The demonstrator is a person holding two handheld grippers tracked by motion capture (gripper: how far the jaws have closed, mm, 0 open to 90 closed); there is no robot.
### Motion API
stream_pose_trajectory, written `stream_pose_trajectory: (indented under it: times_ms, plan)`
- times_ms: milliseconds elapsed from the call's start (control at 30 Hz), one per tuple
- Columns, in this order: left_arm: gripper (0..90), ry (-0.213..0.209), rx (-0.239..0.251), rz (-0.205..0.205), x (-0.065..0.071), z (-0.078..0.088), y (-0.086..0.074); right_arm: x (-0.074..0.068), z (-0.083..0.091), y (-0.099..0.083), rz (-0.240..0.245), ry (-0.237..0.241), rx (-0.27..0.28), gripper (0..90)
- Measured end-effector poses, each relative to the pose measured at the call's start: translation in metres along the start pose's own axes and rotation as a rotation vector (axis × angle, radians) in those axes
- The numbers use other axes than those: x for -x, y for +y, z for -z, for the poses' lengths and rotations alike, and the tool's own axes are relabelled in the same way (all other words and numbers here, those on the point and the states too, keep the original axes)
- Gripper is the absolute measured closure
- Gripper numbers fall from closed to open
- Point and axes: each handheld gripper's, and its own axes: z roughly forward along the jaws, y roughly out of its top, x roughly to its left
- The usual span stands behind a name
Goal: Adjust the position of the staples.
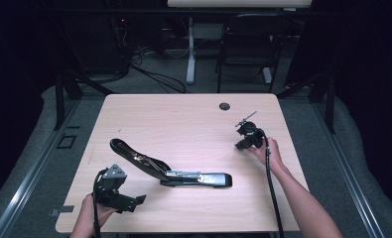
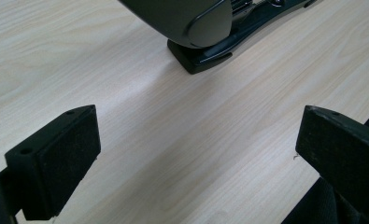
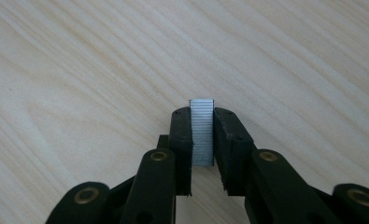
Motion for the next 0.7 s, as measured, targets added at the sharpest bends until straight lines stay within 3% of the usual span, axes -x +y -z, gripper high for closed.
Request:
stream_pose_trajectory:
  times_ms: [100, 200, 267, 300, 700]
  plan:
    - [0.0, 0.001, -0.001, 0.001, 0.000, 0.000, 0.000, -0.001, 0.003, 0.000, -0.013, 0.005, 0.024, 77.7]
    - [0.0, 0.004, 0.003, 0.003, 0.000, 0.001, -0.001, -0.002, 0.007, 0.001, 0.015, 0.005, 0.011, 77.8]
    - [0.0, 0.005, 0.002, 0.003, 0.000, 0.001, -0.001, -0.007, 0.006, 0.001, -0.005, 0.012, 0.040, 77.7]
    - [0.0, 0.006, 0.002, 0.003, 0.000, 0.001, -0.001, -0.006, 0.009, 0.002, 0.023, 0.012, 0.013, 77.7]
    - [0.0, 0.015, -0.002, -0.003, 0.000, 0.001, -0.002, -0.026, 0.016, 0.003, 0.061, 0.025, 0.020, 77.7]
